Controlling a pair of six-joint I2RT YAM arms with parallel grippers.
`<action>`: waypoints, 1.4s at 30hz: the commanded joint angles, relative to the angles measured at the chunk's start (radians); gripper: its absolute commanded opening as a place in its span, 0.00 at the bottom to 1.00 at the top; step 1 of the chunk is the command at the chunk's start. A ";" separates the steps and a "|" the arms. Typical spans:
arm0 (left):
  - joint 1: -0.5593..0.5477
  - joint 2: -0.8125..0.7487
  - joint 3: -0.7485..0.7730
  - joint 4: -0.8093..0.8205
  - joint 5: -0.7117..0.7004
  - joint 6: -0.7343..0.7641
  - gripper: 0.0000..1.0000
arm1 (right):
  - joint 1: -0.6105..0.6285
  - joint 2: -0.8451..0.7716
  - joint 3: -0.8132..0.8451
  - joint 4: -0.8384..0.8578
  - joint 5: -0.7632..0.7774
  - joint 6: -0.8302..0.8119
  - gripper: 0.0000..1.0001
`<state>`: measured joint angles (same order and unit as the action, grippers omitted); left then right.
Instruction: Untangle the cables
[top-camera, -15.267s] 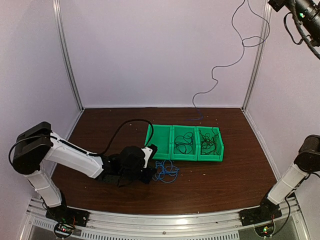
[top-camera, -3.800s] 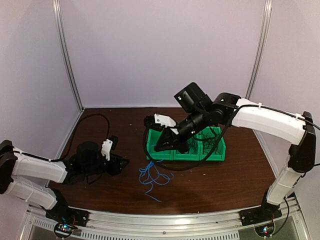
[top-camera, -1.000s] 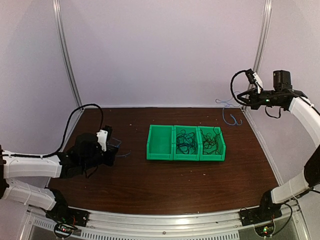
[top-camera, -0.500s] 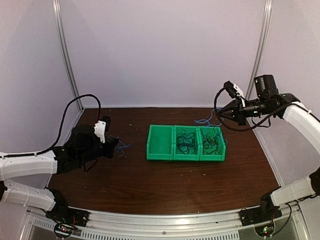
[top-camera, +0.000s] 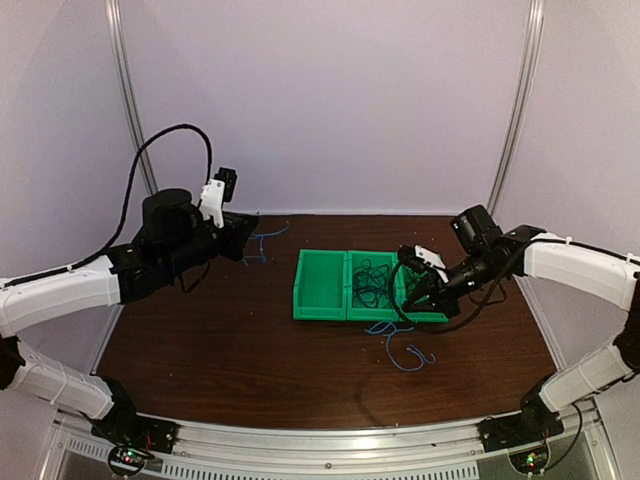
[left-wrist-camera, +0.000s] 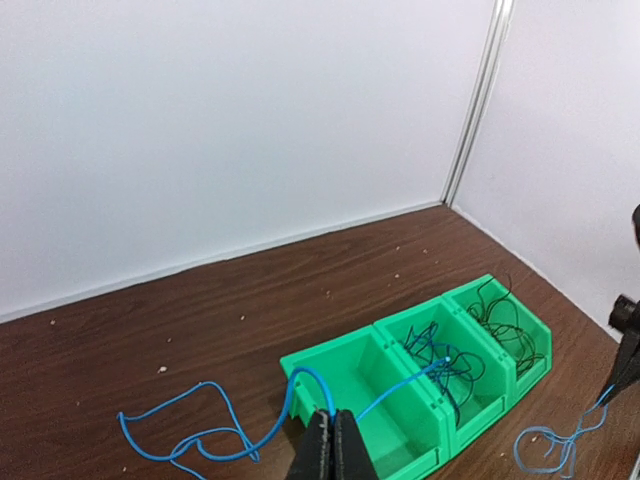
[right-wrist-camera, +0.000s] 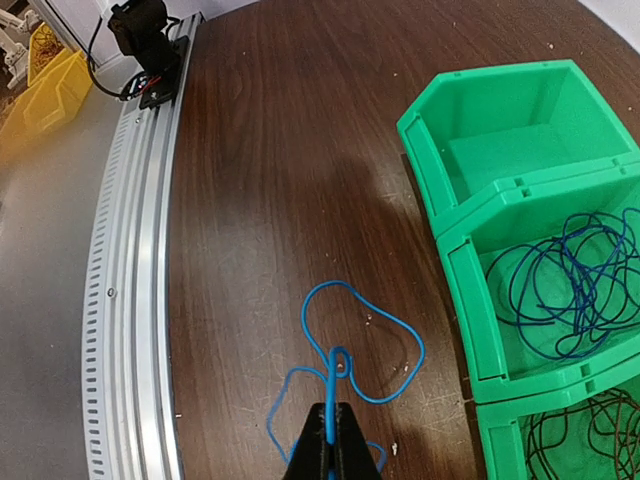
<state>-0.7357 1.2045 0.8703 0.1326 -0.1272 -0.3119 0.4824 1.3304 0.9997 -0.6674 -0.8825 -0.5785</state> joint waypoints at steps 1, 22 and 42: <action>-0.002 0.090 0.128 0.066 0.155 0.040 0.00 | 0.008 0.080 -0.041 0.105 0.018 -0.017 0.00; -0.034 0.531 0.353 0.083 0.336 0.000 0.00 | 0.009 0.121 -0.136 0.245 0.129 0.014 0.00; -0.025 0.761 0.448 0.194 0.539 -0.045 0.00 | 0.010 0.120 -0.141 0.239 0.124 0.006 0.00</action>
<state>-0.7647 1.9755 1.2900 0.2272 0.2935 -0.3378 0.4850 1.4578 0.8703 -0.4374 -0.7654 -0.5724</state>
